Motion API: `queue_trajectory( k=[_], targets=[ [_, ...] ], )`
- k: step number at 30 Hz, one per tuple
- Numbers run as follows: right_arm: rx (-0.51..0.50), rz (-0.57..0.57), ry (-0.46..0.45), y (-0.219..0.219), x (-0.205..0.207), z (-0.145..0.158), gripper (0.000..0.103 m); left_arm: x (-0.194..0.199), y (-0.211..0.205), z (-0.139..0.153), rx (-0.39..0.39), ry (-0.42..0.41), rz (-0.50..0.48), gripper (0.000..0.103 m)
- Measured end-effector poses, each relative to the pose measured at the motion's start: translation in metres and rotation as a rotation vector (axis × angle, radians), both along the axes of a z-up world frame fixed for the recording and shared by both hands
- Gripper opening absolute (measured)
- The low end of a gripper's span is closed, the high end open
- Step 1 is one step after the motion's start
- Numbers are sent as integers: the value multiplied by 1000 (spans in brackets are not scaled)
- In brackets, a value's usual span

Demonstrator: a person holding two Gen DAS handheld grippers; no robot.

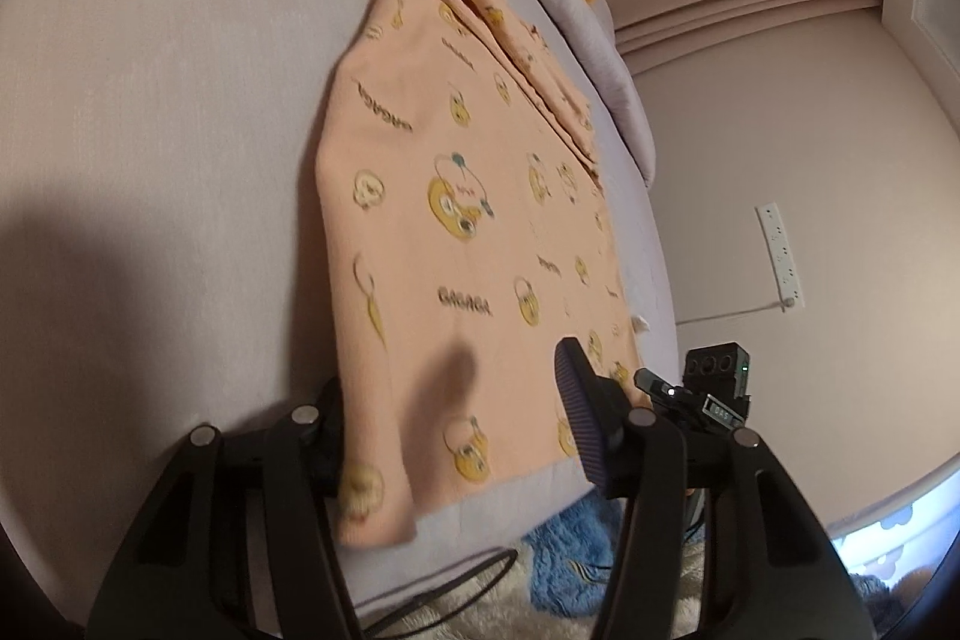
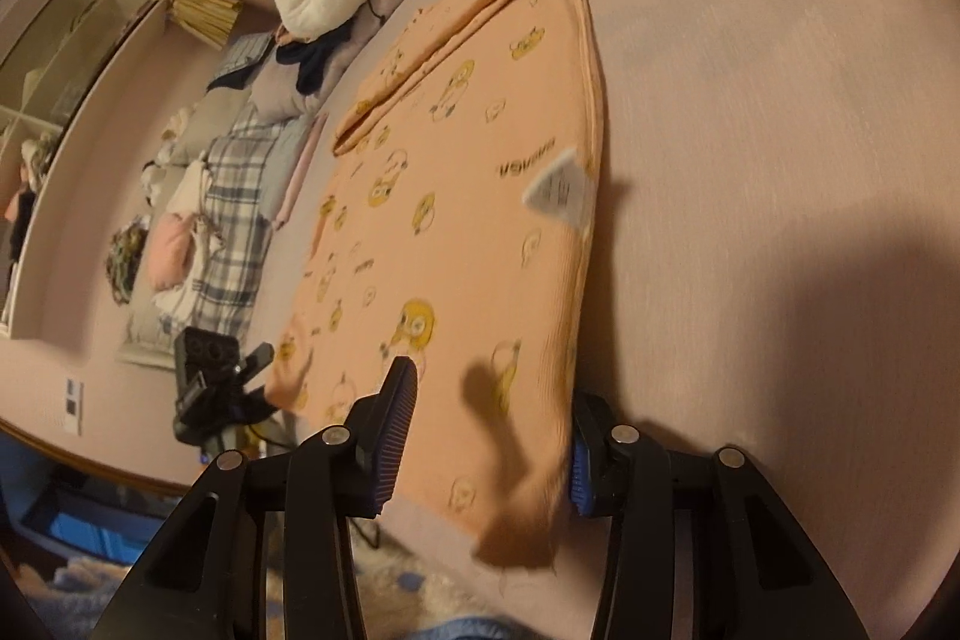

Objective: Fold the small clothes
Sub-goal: 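Grasp the shirt hem with the right gripper and lift it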

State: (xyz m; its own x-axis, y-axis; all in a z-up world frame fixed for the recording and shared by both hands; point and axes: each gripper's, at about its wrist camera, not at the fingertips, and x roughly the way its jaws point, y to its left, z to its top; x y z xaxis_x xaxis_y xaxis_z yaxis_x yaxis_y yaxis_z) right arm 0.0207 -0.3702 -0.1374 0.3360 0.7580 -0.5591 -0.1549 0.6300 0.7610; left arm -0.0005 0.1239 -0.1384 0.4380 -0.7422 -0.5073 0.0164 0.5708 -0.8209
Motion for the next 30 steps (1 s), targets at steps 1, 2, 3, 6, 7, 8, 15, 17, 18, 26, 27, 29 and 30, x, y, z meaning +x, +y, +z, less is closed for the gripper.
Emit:
queue_trajectory(
  k=[1,2,3,6,7,8,15,17,18,26,27,29,30],
  targets=[
    [6,2,3,1,-2,0,45,-1,-1,0,-2,0,-6,54],
    [16,9,6,3,-5,-1,45,-2,-2,0,1,0,-9,54],
    [20,10,7,4,-5,-1,45,-2,-3,0,4,0,-8,54],
    [33,11,11,8,-2,-2,45,2,-6,0,0,2,-1,54],
    [39,12,11,8,0,-2,45,3,-7,0,2,0,2,54],
    [43,15,8,11,2,-2,45,4,-9,1,9,-4,3,53],
    [4,20,-30,17,4,-3,36,4,-3,-9,-2,17,52,21],
    [-1,5,-30,12,4,-6,23,3,4,-15,-30,36,75,13],
    [2,-3,-26,11,3,-7,19,2,7,-17,-44,41,85,10],
    [78,-53,-49,1,-3,-8,8,-1,14,-16,-99,33,105,8],
    [100,-58,-57,-1,-4,-7,8,0,13,-16,-102,32,105,8],
    [135,-69,-61,-4,-6,-7,8,-2,13,-14,-108,25,102,8],
    [156,-74,-60,-6,-6,-8,8,-2,13,-12,-112,23,100,8]
  ],
)
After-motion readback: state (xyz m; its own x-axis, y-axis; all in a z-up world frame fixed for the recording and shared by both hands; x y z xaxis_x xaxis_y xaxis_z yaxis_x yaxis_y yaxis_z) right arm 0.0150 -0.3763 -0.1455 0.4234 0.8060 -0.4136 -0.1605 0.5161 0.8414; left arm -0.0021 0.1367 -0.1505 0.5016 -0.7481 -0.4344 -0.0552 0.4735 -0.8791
